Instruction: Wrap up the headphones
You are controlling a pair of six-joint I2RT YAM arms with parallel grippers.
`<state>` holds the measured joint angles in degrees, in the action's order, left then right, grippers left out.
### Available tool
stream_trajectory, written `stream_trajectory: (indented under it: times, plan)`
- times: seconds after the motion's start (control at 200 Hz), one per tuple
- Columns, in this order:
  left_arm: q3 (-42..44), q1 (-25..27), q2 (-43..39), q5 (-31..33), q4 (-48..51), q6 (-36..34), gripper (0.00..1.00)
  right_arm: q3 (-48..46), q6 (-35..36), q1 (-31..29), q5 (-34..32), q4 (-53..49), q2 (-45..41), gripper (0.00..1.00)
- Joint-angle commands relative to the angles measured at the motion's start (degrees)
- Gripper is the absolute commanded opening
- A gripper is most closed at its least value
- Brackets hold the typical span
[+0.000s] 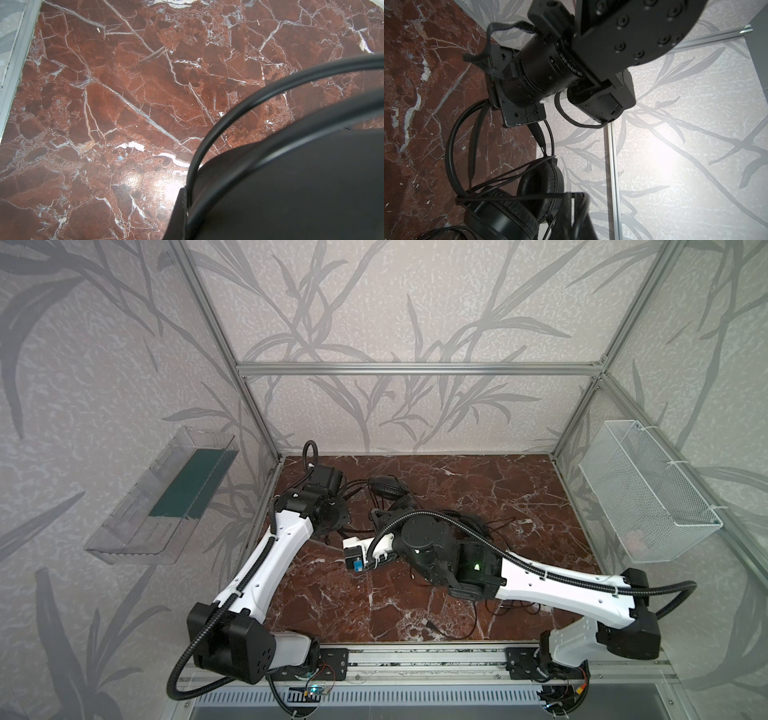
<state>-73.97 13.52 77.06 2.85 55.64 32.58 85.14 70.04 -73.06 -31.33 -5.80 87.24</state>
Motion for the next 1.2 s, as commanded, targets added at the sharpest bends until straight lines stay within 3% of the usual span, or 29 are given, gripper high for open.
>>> stream_trajectory:
  times: [0.0, 0.23, 0.505, 0.595, 0.735, 0.964, 1.084, 1.199]
  plan:
    - [0.5, 0.19, -0.94, 1.29, -1.39, -0.32, 0.0, 3.82, -1.7, 1.15, 4.26, -1.57, -2.72, 0.07]
    - [0.11, 0.19, -0.87, 0.98, -1.43, -0.41, 0.0, 4.7, -7.29, 4.17, 10.56, -12.93, -6.68, 0.11]
    - [-0.07, 0.19, -0.78, 0.86, -1.33, -0.67, 0.0, 11.07, -10.71, 8.08, 17.47, -30.96, -5.96, 0.05]
    - [0.03, 0.19, -0.68, 0.42, -1.54, -0.63, 0.0, 10.5, -8.47, 8.19, 14.11, -26.68, -5.44, 0.04]
    - [0.02, 0.29, -0.16, -0.27, -1.63, -0.67, 0.0, 9.53, -4.45, 7.32, 9.44, -15.6, -3.91, 0.11]
    - [0.93, 1.02, -0.14, -0.98, -2.45, -0.93, 0.0, 8.63, 3.59, 5.38, 5.73, 8.4, 1.38, 0.28]
    - [1.38, 1.42, -0.43, -1.01, -2.86, -1.08, 0.0, 10.3, 4.03, 5.86, 6.05, 17.31, 4.57, 0.36]
    - [1.73, 1.68, -0.7, -1.18, -3.03, -1.2, 0.0, 13.26, 1.46, 6.28, 7.58, 18.41, 6.67, 0.38]
